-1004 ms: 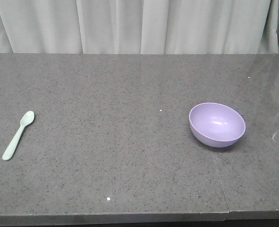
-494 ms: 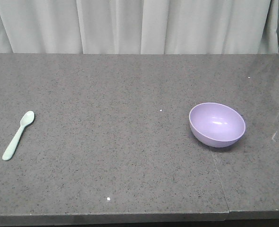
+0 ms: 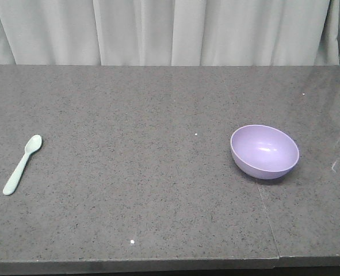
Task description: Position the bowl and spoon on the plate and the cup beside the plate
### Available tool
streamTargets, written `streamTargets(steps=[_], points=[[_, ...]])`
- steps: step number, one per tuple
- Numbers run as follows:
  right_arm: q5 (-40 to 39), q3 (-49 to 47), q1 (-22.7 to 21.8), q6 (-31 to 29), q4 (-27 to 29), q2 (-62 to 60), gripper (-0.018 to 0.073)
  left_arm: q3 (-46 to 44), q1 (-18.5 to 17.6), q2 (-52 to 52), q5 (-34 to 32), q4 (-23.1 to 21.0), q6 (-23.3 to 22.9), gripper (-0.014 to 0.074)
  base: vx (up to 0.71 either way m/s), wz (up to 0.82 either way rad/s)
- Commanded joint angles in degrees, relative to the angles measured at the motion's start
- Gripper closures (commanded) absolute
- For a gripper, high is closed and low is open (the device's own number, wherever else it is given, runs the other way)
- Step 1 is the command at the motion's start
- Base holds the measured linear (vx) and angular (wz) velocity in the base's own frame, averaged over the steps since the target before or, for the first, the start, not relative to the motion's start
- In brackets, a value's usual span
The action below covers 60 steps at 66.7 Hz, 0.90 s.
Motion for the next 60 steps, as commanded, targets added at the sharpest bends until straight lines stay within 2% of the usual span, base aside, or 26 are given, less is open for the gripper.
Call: streamTargets(steps=[1, 11, 15, 23, 31, 41, 47, 53, 60], points=[[-5.0, 0.9, 0.1, -0.1, 1.5, -0.7, 0.0564, 1.8, 0.0, 0.1, -4.0, 0.0, -0.6, 0.0603, 0.0, 0.0], [-7.8, 0.9, 0.1, 3.5, 9.8, -0.7, 0.0564, 1.8, 0.0, 0.1, -4.5, -0.1, -0.8, 0.0603, 0.0, 0.0], [-8.3, 0.9, 0.1, 4.2, 12.9, -0.7, 0.0564, 1.8, 0.0, 0.1, -6.3, -0.7, -2.6, 0.0603, 0.0, 0.0], [-8.8, 0.9, 0.1, 4.2, 18.8, -0.7, 0.0564, 1.5, 0.0, 0.1, -11.2, -5.4, -8.9, 0.0603, 0.0, 0.0], [-8.8, 0.8, 0.1, 4.2, 27.6, -0.7, 0.0564, 1.3, 0.0, 0.1, -16.5, -8.7, -14.6, 0.0603, 0.0, 0.0], [-7.9, -1.4, 0.1, 4.4, 36.6, -0.7, 0.0564, 1.3, -0.1, 0.1, -22.7, -13.0, -24.5, 0.0603, 0.0, 0.0], [-6.0, -5.5, 0.1, 3.8, 36.5, -0.6, 0.0564, 1.0, -0.1, 0.1, -25.6, -13.5, -29.1, 0.0603, 0.0, 0.0], [-2.7, -11.9, 0.1, 3.5, 33.3, -0.1, 0.0564, 0.0, -0.1, 0.1, -28.3, -12.6, -33.1, 0.0603, 0.0, 0.0], [4.1, -21.0, 0.1, 3.1, 28.4, 3.1, 0.0562, -5.0, -0.1, 0.1, -27.2, -5.3, -34.6, 0.0602, 0.0, 0.0]])
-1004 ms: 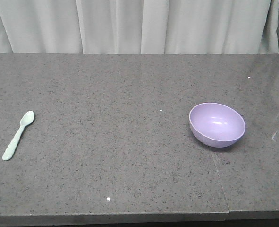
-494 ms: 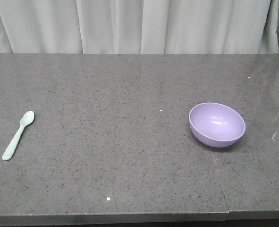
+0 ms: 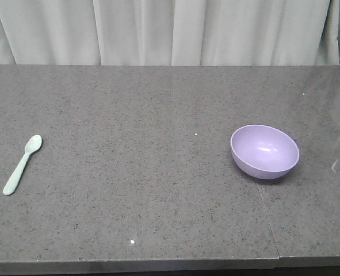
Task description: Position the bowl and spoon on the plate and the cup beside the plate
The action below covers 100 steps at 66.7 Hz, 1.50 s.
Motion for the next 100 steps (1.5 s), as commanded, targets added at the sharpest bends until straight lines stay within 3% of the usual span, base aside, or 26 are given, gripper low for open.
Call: streamTargets(steps=[1, 7, 14, 27, 33, 38, 44, 51, 60, 77, 100], points=[[2.7, -7.9, 0.1, -1.3, -4.8, 3.2, 0.0561, -5.8, -0.1, 0.1, -3.2, 6.8, -2.0, 0.0601, 0.0, 0.0], [6.7, -13.6, 0.1, -3.5, -7.9, 6.9, 0.0544, -12.4, -0.2, 0.1, 2.9, 14.8, -2.0, 0.0598, 0.0, 0.0], [7.1, -17.6, 0.1, -4.9, -7.5, 9.8, 0.0483, -20.0, -0.2, 0.3, 12.5, 20.2, -2.0, 0.058, 0.0, 0.0], [5.2, -18.4, 0.1, -5.0, -7.3, 10.7, 0.0252, -29.3, -0.2, 0.3, 31.5, 20.6, -1.2, 0.0472, 0.0, 0.0], [2.9, -18.4, 0.1, -4.9, -6.0, 10.7, 0.013, -30.9, -0.2, 0.3, 35.8, 19.6, 0.2, 0.0386, 0.0, 0.0], [1.7, -18.4, 0.1, -4.9, -5.6, 10.7, 0.0079, -31.9, -0.2, 0.7, 38.3, 16.9, 3.0, 0.0313, 0.0, 0.0], [2.6, -18.4, 0.1, -4.9, -5.7, 10.7, 0.0067, -33.4, -0.2, 2.5, 41.5, 11.3, 8.3, 0.0248, 0.0, 0.0], [4.4, -18.4, 0.1, -4.9, -5.9, 10.7, 0.0067, -36.1, -0.2, 7.2, 46.6, 3.6, 18.1, 0.0208, 0.0, 0.0], [5.2, -18.4, 0.1, -4.9, -5.9, 10.7, 0.0067, -41.3, -0.2, 16.7, 53.4, -1.5, 28.1, 0.0207, 0.0, 0.0], [7.5, -18.4, 0.1, -4.9, -6.0, 10.7, 0.0067, -56.0, -0.2, 38.3, 61.3, 0.4, 38.5, 0.0207, 0.0, 0.0], [13.6, -18.4, 0.1, -5.2, -6.4, 10.7, 0.0069, -69.6, -0.1, 61.5, 67.7, 8.6, 39.0, 0.0207, 0.0, 0.0]])
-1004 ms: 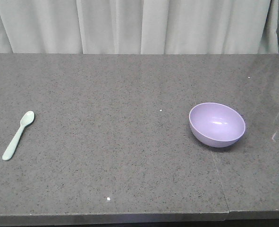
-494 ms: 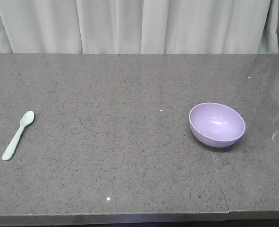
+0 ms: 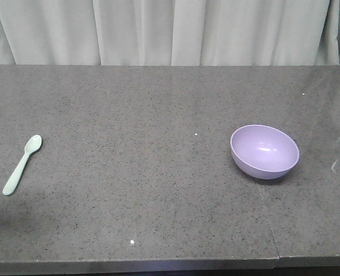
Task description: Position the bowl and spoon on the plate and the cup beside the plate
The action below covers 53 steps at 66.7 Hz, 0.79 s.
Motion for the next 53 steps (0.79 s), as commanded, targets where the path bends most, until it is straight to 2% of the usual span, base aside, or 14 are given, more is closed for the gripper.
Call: streamTargets(steps=[1, 15, 53], points=[[-1.7, -1.7, 0.1, -0.8, -0.3, 1.3, 0.0069, -4.0, -0.1, 5.2, -1.2, 1.8, 0.1, 0.0207, 0.0, 0.0], [0.6, -1.7, 0.1, -0.8, -0.3, 1.3, 0.0069, -7.3, -0.1, 15.2, -1.1, 1.5, 0.0, 0.0207, 0.0, 0.0], [1.1, -1.7, 0.1, -0.8, -0.2, 1.3, 0.0069, -7.3, -0.1, 31.2, -2.5, 0.7, 0.0, 0.0207, 0.0, 0.0]])
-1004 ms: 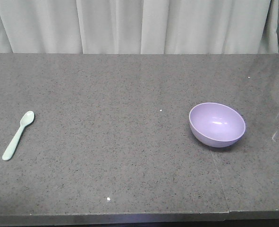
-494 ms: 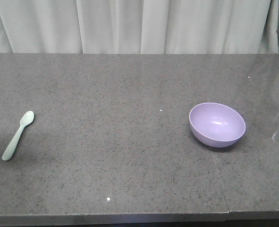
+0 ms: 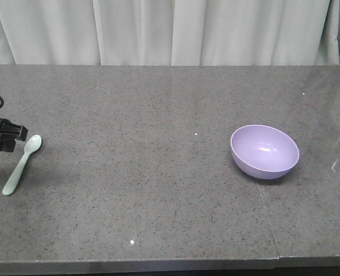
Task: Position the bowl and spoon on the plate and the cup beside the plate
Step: 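Lower the left gripper onto the mint spoon handle and close it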
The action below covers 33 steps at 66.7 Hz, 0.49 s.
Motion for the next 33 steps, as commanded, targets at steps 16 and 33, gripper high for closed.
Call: streamTargets(steps=[16, 33], points=[[-1.3, -1.7, 0.1, -0.7, 0.2, 1.3, 0.0069, -1.9, -0.1, 3.5, -3.2, -0.5, -0.2, 0.0207, 0.0, 0.0], [-0.9, -1.7, 0.1, -0.7, 0.2, 1.3, 0.0069, -1.9, -0.1, 6.6, -4.1, -0.5, -0.2, 0.0207, 0.0, 0.0]])
